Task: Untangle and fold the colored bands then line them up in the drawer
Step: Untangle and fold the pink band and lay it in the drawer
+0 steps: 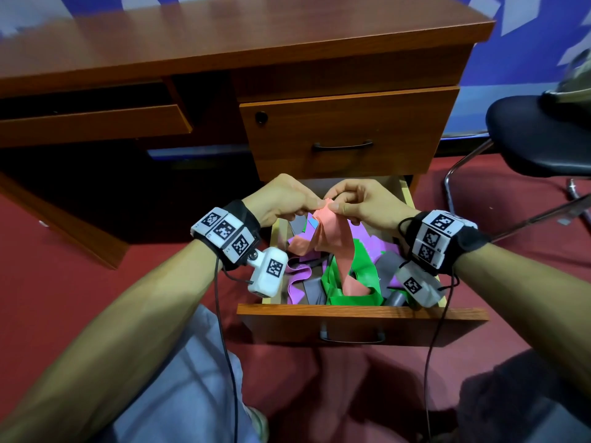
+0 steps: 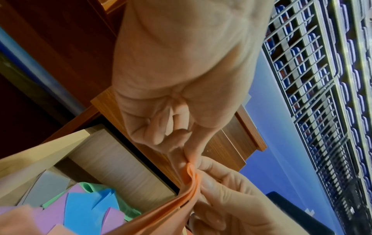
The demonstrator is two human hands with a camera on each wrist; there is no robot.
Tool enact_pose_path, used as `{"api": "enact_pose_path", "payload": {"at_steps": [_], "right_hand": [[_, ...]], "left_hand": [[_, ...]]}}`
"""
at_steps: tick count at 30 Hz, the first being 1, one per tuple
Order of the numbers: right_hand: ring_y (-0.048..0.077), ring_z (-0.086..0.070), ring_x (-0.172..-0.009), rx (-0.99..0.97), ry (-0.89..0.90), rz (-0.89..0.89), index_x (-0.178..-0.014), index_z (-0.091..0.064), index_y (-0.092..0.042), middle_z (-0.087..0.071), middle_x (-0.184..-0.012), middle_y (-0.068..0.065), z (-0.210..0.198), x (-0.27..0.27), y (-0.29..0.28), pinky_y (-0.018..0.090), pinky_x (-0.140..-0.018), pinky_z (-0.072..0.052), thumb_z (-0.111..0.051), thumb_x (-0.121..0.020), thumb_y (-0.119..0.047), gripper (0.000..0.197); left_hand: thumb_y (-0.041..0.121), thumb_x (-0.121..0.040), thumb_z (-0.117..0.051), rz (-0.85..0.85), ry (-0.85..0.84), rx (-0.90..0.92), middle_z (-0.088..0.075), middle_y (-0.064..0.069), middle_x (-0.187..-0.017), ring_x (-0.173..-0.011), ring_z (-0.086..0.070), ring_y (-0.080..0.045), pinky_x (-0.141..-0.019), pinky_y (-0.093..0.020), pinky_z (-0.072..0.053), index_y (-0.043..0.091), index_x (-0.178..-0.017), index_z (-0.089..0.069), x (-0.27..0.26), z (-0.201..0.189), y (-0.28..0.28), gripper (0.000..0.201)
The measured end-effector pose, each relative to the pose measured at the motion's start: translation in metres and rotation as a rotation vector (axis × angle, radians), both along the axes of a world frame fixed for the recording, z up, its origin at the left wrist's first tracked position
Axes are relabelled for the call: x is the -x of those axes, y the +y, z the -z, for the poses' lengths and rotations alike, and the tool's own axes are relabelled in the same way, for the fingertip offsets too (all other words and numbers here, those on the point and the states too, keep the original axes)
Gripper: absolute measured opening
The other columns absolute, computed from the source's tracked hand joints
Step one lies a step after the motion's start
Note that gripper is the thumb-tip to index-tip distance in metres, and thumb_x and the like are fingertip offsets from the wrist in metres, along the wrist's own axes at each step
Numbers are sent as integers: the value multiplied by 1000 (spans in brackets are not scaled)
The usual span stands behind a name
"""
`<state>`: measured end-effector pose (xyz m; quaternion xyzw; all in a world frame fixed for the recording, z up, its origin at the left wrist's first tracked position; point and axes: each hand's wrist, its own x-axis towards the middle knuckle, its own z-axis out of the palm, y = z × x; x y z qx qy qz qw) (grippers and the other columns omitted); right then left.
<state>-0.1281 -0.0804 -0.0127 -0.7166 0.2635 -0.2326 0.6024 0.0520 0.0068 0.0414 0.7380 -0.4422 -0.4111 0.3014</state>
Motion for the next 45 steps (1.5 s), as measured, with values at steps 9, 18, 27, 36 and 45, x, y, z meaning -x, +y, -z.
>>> {"api": "enact_pose_path", "payload": {"at_steps": [9, 18, 27, 36, 45], "right_hand": [[20, -42, -61, -18, 26, 43, -92, -68, -12, -54, -76, 14, 5, -1, 2, 27, -50, -32, -71, -91, -6, 6], [11, -49, -53, -40, 28, 155, -91, -68, -8, -65, -71, 10, 5, -3, 3, 21, -48, -38, -73, -90, -6, 6], [11, -56, -61, 36, 34, 206, -81, -68, -18, -73, -82, 7, 2, 0, 4, 22, -50, -42, -77, -86, -8, 14], [5, -61, -56, 78, -54, 248, -74, -69, -12, -73, -80, 11, -1, -1, 7, 20, -49, -44, -79, -82, -2, 17], [12, -63, -59, 41, -4, 171, -80, -69, -7, -73, -92, 21, -4, -1, 10, 21, -49, -46, -76, -84, 0, 11]], "left_hand": [[19, -87, -80, 27, -64, 19, -58, 13, -47, -52, -41, -6, -45, -18, -32, 6, -96, -81, 2, 4, -1, 16], [11, -90, -74, -6, -15, 32, -59, 11, -46, -45, -42, -1, -47, -17, -31, 5, -99, -80, 5, 4, -2, 12], [4, -88, -71, 0, -33, 29, -61, 13, -48, -42, -45, 2, -45, -15, -32, 5, -102, -80, 7, 2, -1, 16], [3, -85, -72, -37, -47, 74, -63, 6, -56, -51, -43, -5, -44, -16, -31, 8, -92, -81, 8, 0, 2, 12], [1, -86, -72, 21, -92, 83, -63, 15, -51, -50, -44, -2, -42, -15, -32, 5, -96, -81, 7, 0, 2, 14]]}}
